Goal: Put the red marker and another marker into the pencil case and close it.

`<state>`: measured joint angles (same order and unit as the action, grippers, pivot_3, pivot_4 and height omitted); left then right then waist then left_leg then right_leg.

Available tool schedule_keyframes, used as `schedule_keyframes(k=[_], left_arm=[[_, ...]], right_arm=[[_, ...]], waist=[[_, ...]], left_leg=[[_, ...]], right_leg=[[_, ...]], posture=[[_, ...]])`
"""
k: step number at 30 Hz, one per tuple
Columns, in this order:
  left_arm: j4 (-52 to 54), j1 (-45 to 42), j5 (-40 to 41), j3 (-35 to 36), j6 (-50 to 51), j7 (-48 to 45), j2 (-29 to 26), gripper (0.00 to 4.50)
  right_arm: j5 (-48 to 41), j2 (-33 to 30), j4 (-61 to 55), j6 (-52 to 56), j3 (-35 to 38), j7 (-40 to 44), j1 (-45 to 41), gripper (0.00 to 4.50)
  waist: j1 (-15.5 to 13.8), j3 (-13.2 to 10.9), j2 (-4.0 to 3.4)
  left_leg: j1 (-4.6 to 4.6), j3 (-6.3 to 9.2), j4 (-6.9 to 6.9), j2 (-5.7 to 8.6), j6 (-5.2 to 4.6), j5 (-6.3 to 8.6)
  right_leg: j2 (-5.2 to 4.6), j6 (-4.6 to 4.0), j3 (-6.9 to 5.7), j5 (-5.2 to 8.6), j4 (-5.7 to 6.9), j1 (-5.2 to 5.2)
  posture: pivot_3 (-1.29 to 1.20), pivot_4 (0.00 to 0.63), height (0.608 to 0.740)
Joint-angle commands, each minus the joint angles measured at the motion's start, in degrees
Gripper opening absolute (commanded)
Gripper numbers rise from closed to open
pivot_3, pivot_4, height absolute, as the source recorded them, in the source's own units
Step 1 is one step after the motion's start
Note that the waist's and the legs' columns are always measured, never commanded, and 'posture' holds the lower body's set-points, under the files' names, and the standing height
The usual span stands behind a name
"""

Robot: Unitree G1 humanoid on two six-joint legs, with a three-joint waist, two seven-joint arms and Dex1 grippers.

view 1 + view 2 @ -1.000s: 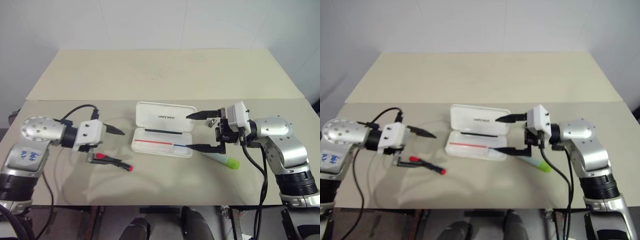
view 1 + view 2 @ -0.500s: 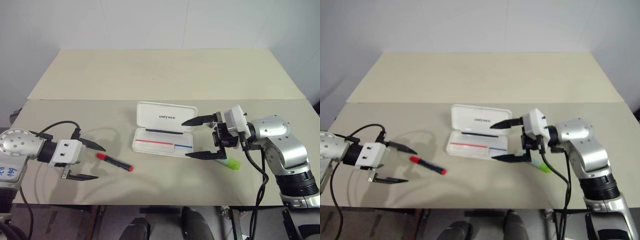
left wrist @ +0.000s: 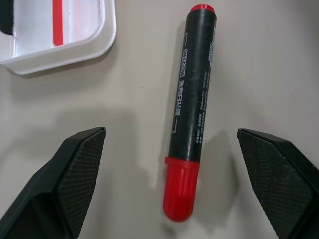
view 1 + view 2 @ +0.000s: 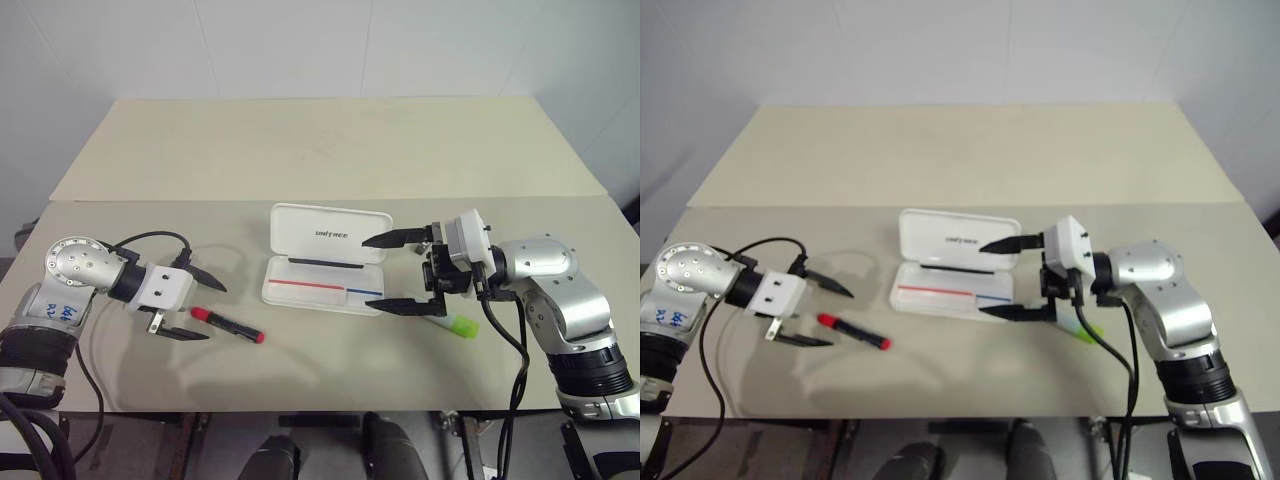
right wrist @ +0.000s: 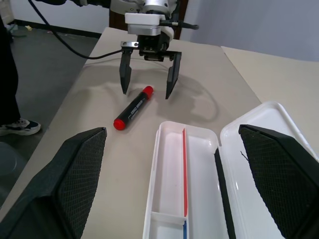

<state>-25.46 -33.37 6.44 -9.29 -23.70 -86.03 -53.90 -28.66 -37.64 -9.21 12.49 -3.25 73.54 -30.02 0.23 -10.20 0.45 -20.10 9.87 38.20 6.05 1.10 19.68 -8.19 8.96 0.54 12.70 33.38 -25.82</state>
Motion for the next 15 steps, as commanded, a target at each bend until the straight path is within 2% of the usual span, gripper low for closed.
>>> schedule_keyframes(k=[1, 4, 15], left_arm=[[-0.41, -1.35, -0.15, -1.36, -0.52, -5.24, -1.29, 4.48], [-1.07, -1.82, -0.85, -2.58, -2.18, -5.17, -2.0, 4.48], [-2.24, 0.18, -4.27, -6.36, -8.99, -4.07, -4.57, 0.92]], right_arm=[[-0.64, 0.11, -2.68, -0.57, 1.59, -1.42, 0.2, 4.5], [-0.58, 0.09, -2.71, -0.73, 1.64, -2.05, 0.2, 4.5], [-0.62, 0.24, -2.34, -0.88, 1.58, -2.89, -0.71, 4.5]], waist=[[-0.03, 0.0, 0.0], [-0.04, 0.0, 0.0], [0.12, 0.0, 0.0]], left_leg=[[0.0, 0.0, 0.02, 0.0, 0.0, 0.0], [0.0, 0.0, 0.02, 0.0, 0.0, 0.0], [0.03, -0.04, 0.0, 0.0, 0.0, 0.0]], right_leg=[[0.0, 0.0, 0.0, 0.0, 0.01, 0.0], [0.0, 0.0, 0.0, 0.0, 0.02, 0.0], [0.0, 0.0, 0.03, 0.0, 0.02, 0.0]], posture=[[0.0, 0.15, 0.74], [0.0, 0.15, 0.74], [0.0, 0.15, 0.74]])
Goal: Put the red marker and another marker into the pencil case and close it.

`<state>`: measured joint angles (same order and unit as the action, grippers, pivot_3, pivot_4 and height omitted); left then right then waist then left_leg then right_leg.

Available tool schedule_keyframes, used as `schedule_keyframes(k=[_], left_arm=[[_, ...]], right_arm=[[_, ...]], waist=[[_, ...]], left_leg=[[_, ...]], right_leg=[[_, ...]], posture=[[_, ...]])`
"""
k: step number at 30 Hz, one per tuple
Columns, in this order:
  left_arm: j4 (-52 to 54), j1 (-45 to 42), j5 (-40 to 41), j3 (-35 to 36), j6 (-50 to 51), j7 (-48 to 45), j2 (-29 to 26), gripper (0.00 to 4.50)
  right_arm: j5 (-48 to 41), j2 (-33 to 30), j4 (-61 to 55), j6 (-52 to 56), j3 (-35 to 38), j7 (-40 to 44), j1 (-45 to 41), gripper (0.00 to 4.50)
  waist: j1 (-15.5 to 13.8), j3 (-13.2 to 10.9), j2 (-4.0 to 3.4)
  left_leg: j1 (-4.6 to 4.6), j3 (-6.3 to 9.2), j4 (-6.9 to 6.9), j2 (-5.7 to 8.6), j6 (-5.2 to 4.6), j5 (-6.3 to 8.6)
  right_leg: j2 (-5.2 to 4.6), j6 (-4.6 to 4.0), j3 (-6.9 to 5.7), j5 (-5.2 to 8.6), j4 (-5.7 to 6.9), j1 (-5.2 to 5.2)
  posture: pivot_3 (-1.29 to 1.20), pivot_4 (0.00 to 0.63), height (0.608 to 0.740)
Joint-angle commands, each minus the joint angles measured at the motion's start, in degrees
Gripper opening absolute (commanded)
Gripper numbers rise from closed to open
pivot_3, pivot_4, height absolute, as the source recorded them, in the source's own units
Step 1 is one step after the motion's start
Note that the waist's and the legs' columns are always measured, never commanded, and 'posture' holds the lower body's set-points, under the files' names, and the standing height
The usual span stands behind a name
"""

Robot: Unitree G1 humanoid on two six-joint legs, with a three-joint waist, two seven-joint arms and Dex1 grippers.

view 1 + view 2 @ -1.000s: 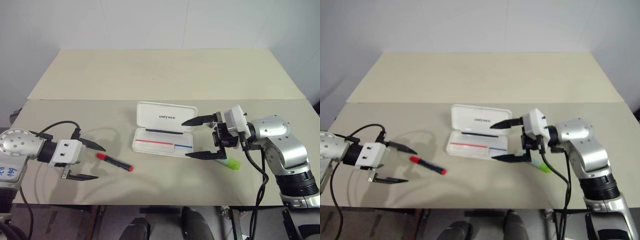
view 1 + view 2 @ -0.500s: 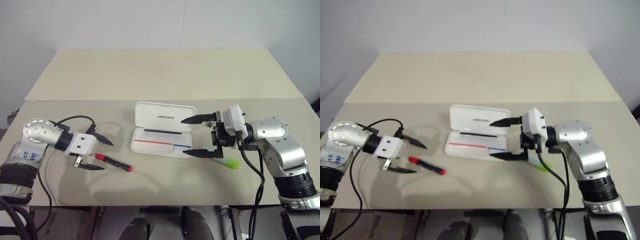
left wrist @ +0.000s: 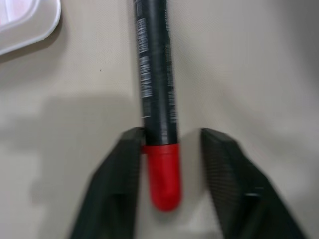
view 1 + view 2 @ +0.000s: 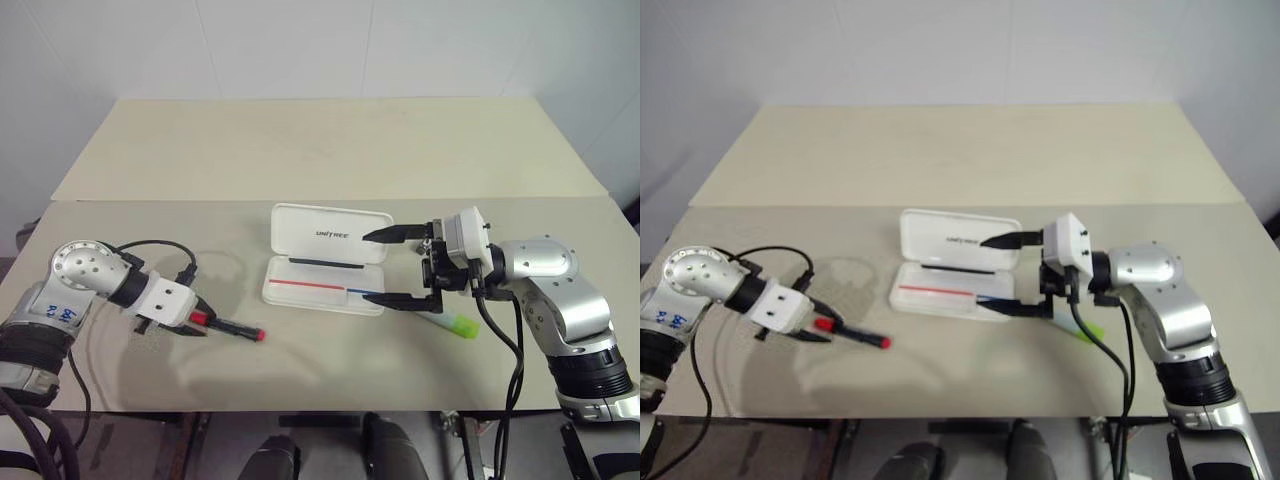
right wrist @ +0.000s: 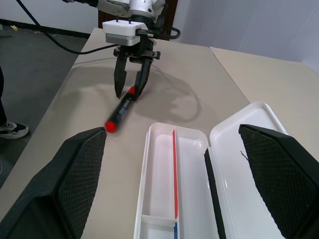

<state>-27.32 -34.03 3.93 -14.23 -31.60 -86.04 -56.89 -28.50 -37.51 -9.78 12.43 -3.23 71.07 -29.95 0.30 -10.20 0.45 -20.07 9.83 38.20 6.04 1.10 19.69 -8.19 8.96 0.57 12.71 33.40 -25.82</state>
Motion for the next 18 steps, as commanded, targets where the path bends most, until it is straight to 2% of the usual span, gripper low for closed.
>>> schedule_keyframes(k=[1, 6, 11, 18], left_arm=[[-0.38, 1.09, -1.83, -1.5, -0.91, -3.93, -1.69, 0.64], [1.64, 2.81, -0.8, -0.88, 1.25, -1.78, -0.97, 0.58], [10.68, 5.02, 4.27, 3.14, 12.78, 1.51, 1.45, 0.58], [20.07, 4.95, 8.7, 6.69, 23.63, 2.94, 1.85, 0.58]], right_arm=[[-0.81, 0.14, -1.83, -0.77, 1.52, -0.48, -0.84, 4.5], [-0.86, 0.19, -1.87, -0.74, 1.38, -0.6, -0.98, 4.5], [-0.74, 0.26, -1.93, -0.69, 1.24, -0.82, -0.78, 4.5], [-0.59, 0.16, -1.48, -0.78, 1.25, -0.64, -0.6, 4.5]], waist=[[0.11, 0.0, 0.0], [0.25, 0.0, 0.0], [-0.01, 0.0, 0.0], [-0.23, -0.04, 0.07]], left_leg=[[0.01, -0.01, 0.0, 0.0, 0.0, 0.0], [0.12, -0.14, -0.04, -0.01, -0.01, 0.01], [0.4, -0.41, -0.11, -0.03, -0.18, 0.11], [0.36, -0.44, -0.04, -0.05, -0.2, 0.17]], right_leg=[[0.0, 0.0, 0.01, 0.0, 0.0, 0.0], [0.02, 0.0, 0.13, 0.0, 0.04, 0.01], [0.02, 0.01, 0.25, 0.0, 0.04, 0.16], [0.01, 0.02, 0.23, -0.01, 0.02, 0.15]], posture=[[0.0, 0.15, 0.74], [0.0, 0.15, 0.74], [0.0, 0.15, 0.74], [0.0, 0.15, 0.74]])
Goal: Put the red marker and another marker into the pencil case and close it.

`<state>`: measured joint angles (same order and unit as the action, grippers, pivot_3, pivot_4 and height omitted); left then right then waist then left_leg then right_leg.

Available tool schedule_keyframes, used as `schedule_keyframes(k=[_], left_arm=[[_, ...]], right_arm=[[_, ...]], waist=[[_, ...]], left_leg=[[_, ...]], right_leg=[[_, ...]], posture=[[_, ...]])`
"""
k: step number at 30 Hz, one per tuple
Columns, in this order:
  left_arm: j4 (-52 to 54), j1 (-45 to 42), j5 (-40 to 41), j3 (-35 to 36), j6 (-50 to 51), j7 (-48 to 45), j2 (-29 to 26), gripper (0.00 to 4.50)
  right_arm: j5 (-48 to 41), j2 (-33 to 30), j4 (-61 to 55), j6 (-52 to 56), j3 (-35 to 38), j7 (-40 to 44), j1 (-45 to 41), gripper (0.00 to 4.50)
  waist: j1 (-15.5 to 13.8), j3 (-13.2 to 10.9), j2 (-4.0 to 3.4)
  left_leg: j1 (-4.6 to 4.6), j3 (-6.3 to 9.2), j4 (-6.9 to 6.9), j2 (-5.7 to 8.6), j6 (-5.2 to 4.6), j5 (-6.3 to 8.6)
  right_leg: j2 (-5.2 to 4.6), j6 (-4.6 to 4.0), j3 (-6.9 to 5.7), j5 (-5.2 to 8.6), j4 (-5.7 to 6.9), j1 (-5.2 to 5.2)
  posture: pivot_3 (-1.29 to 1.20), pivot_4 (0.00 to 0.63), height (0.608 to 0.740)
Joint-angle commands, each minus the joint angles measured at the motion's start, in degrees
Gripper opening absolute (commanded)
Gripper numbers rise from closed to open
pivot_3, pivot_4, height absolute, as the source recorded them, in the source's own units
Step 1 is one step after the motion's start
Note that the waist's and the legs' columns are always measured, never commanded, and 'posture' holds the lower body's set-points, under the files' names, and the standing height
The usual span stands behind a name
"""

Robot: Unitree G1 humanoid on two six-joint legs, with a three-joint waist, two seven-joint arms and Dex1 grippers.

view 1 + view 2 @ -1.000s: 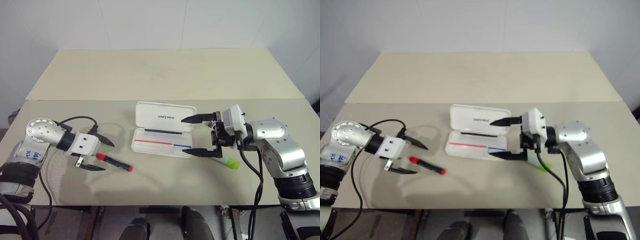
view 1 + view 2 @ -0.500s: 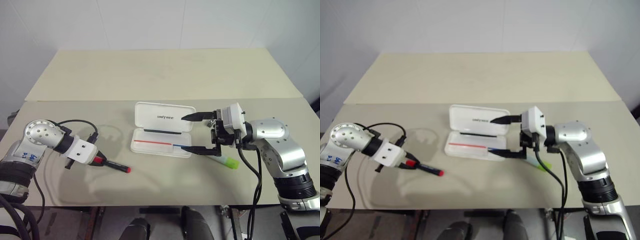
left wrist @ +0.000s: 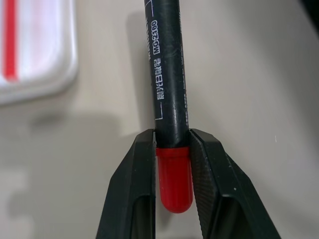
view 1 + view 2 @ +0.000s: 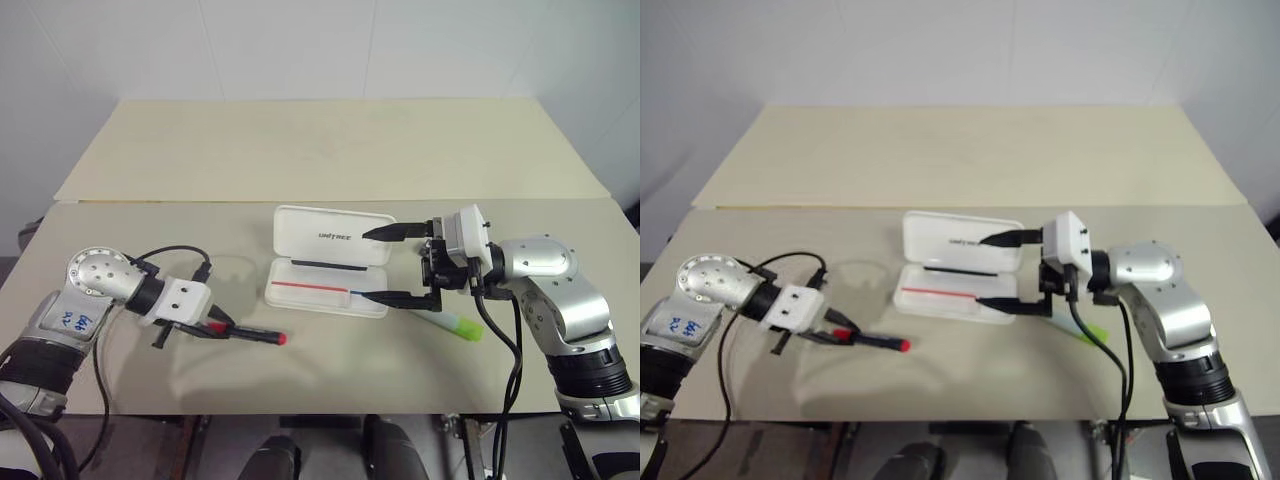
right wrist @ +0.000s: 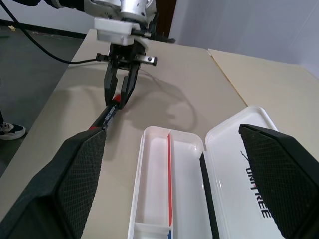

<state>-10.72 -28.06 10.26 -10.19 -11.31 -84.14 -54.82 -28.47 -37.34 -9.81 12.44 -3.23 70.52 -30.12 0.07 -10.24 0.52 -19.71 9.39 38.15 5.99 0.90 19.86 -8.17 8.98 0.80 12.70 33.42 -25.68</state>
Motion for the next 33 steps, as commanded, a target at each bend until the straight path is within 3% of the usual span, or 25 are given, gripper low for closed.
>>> schedule_keyframes(k=[1, 6, 18, 33], left_arm=[[3.95, -1.44, 2.39, 2.79, 4.32, 1.29, 0.0, 0.58], [3.83, -3.87, 1.3, 2.29, 5.98, 2.13, 1.53, 0.58], [-11.07, -18.33, -8.77, -4.31, 3.68, 7.08, 13.48, 0.58], [-20.07, -26.19, -14.28, -6.21, 1.85, 9.95, 19.77, 0.58]], right_arm=[[-0.54, 0.0, -1.28, -0.87, 1.22, -0.01, -0.47, 4.5], [-0.29, 0.0, -0.56, -1.11, 1.15, 0.28, -0.81, 4.5], [-0.13, -0.63, -1.25, -1.01, 1.8, -0.14, 0.1, 4.5], [0.03, -0.24, -2.67, -1.14, 2.27, -2.26, 1.54, 4.5]], waist=[[0.01, 0.0, 0.0], [0.08, 0.0, 0.0], [0.02, 0.0, 0.02], [-0.16, 0.0, 0.02]], left_leg=[[0.0, 0.0, 0.0, -0.01, 0.0, 0.0], [0.04, -0.06, 0.0, -0.03, 0.01, 0.0], [0.0, -0.05, 0.02, -0.01, -0.01, 0.02], [0.0, -0.09, 0.08, 0.0, -0.02, 0.03]], right_leg=[[0.0, 0.0, 0.0, 0.0, 0.0, 0.0], [0.02, 0.0, 0.01, 0.0, 0.0, 0.01], [0.03, 0.04, -0.02, -0.02, -0.13, 0.06], [0.02, 0.12, 0.0, -0.07, -0.16, 0.08]], posture=[[0.0, 0.15, 0.74], [0.0, 0.15, 0.74], [0.0, 0.15, 0.74], [0.0, 0.15, 0.74]])
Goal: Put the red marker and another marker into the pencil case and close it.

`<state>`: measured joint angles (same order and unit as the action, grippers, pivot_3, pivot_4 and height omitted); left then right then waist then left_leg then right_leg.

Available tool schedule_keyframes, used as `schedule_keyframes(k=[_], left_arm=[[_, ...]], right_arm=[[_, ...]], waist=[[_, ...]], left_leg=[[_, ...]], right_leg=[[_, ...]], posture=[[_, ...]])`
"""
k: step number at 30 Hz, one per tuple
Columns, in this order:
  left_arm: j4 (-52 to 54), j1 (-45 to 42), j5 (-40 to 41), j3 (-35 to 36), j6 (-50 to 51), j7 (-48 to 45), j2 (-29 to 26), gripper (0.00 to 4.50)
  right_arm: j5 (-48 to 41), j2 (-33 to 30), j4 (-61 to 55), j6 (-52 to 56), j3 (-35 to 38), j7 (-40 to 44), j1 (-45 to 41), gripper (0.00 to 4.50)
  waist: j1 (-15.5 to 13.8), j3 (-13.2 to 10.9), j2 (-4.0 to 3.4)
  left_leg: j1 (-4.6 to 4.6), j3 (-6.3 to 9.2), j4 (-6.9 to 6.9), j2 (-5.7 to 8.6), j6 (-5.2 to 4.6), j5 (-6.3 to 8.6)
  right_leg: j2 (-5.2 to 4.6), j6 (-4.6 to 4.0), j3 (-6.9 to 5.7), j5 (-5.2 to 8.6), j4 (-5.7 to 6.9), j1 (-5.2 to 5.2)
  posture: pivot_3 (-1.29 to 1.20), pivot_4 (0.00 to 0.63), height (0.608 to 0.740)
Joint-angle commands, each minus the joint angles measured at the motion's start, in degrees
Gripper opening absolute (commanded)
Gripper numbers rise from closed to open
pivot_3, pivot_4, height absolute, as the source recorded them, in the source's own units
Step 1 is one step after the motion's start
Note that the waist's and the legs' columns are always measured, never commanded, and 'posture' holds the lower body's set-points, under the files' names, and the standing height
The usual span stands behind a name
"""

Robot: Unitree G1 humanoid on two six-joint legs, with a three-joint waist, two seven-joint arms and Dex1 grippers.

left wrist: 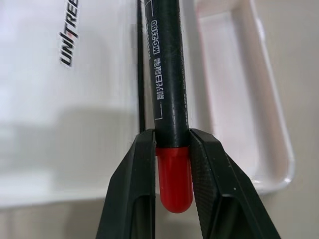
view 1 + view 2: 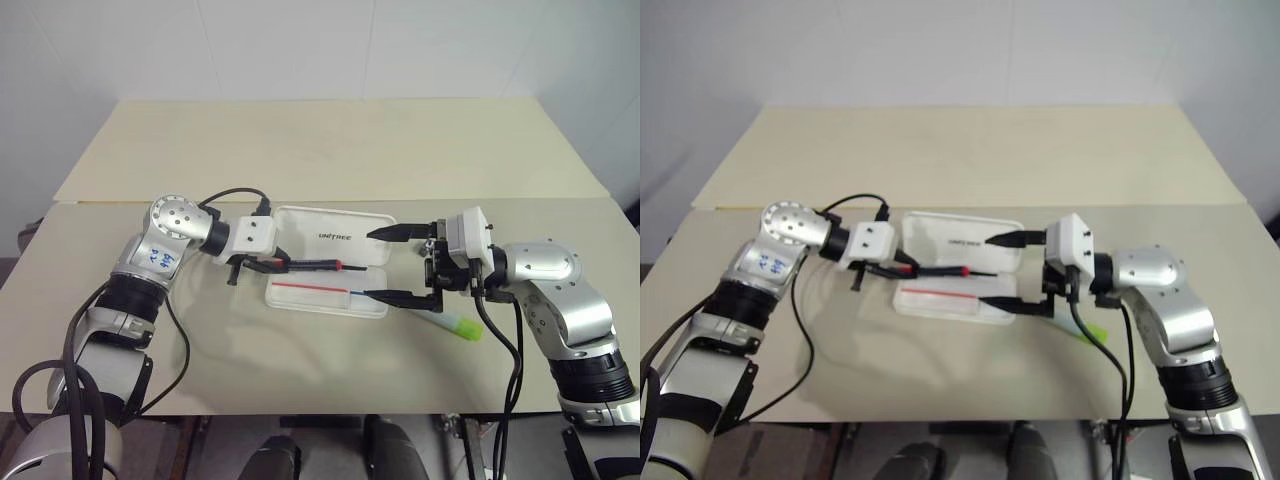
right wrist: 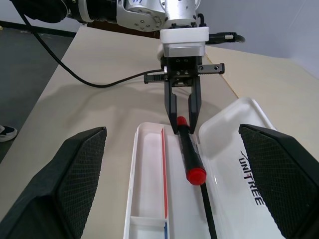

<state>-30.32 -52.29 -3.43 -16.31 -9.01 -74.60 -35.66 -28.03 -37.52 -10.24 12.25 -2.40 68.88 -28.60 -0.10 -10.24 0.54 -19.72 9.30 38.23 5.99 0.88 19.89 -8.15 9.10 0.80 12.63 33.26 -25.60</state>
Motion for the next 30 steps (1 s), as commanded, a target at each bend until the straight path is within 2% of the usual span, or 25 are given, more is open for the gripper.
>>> schedule_keyframes(k=[1, 10, 16, 17, 20, 26, 27, 30], left_arm=[[-0.6, -2.26, -0.81, -0.15, -0.33, 0.56, 0.87, 0.58], [-1.64, -3.05, -2.4, -0.91, -0.04, 1.88, 3.8, 0.58], [-2.37, -2.09, -3.06, -1.33, -0.26, 1.77, 3.54, 0.58], [-2.38, -2.05, -3.18, -1.29, -0.34, 2.03, 3.52, 1.33], [-2.33, -1.98, -3.52, -1.21, -0.26, 2.85, 3.68, 2.22], [-1.39, -1.69, -3.06, -0.84, 0.07, 3.44, 3.96, 4.3], [-0.95, -1.6, -2.85, -0.6, 0.17, 3.58, 3.95, 4.44], [0.41, -1.32, -2.02, 0.13, 0.31, 3.21, 3.71, 4.44]], right_arm=[[-0.38, 0.0, -2.23, -1.0, 1.4, -0.71, 0.03, 4.5], [-0.3, 0.62, -2.46, -1.29, 1.21, -1.53, 0.27, 4.5], [-0.41, 0.55, -2.78, -1.15, 1.5, -2.02, 0.45, 4.5], [-0.42, 0.55, -2.85, -1.14, 1.47, -2.12, 0.46, 4.5], [-0.52, 0.45, -3.11, -1.07, 1.48, -2.29, 0.58, 4.5], [-0.5, 0.48, -2.93, -1.09, 1.29, -2.33, 0.48, 4.5], [-0.46, 0.56, -2.79, -1.12, 1.19, -2.3, 0.38, 4.5], [-0.28, 0.79, -2.34, -1.3, 0.89, -2.18, 0.13, 4.5]], waist=[[0.07, 0.0, 0.0], [0.09, 0.0, 0.0], [0.15, 0.0, 0.01], [0.14, 0.0, 0.01], [0.09, 0.0, 0.01], [0.15, 0.0, 0.01], [0.16, 0.0, 0.01], [0.13, 0.0, 0.01]], left_leg=[[0.0, 0.0, 0.0, 0.0, 0.0, 0.0], [-0.02, 0.0, 0.01, 0.0, 0.0, 0.0], [-0.02, -0.01, -0.01, 0.0, 0.0, 0.0], [-0.02, 0.0, -0.01, 0.0, 0.0, 0.0], [-0.02, 0.0, 0.0, 0.0, 0.0, 0.0], [-0.01, -0.01, -0.02, 0.0, -0.01, 0.0], [-0.01, -0.01, -0.02, 0.0, 0.0, 0.0], [-0.02, -0.01, -0.02, 0.0, -0.01, 0.01]], right_leg=[[0.0, 0.0, 0.0, 0.0, 0.0, 0.0], [0.0, 0.01, 0.0, -0.01, -0.02, -0.01], [0.0, 0.01, 0.0, -0.01, -0.03, -0.01], [0.0, 0.01, 0.0, -0.01, -0.03, -0.01], [0.0, 0.01, 0.0, -0.01, -0.03, -0.01], [0.0, 0.02, 0.01, -0.01, -0.04, -0.01], [0.0, 0.01, 0.01, -0.01, -0.05, -0.01], [0.0, 0.02, 0.0, -0.01, -0.07, -0.01]], posture=[[0.0, 0.15, 0.74], [0.0, 0.15, 0.74], [0.0, 0.15, 0.74], [0.0, 0.15, 0.74], [0.0, 0.15, 0.74], [0.0, 0.15, 0.74], [0.0, 0.15, 0.74], [0.0, 0.15, 0.74]])
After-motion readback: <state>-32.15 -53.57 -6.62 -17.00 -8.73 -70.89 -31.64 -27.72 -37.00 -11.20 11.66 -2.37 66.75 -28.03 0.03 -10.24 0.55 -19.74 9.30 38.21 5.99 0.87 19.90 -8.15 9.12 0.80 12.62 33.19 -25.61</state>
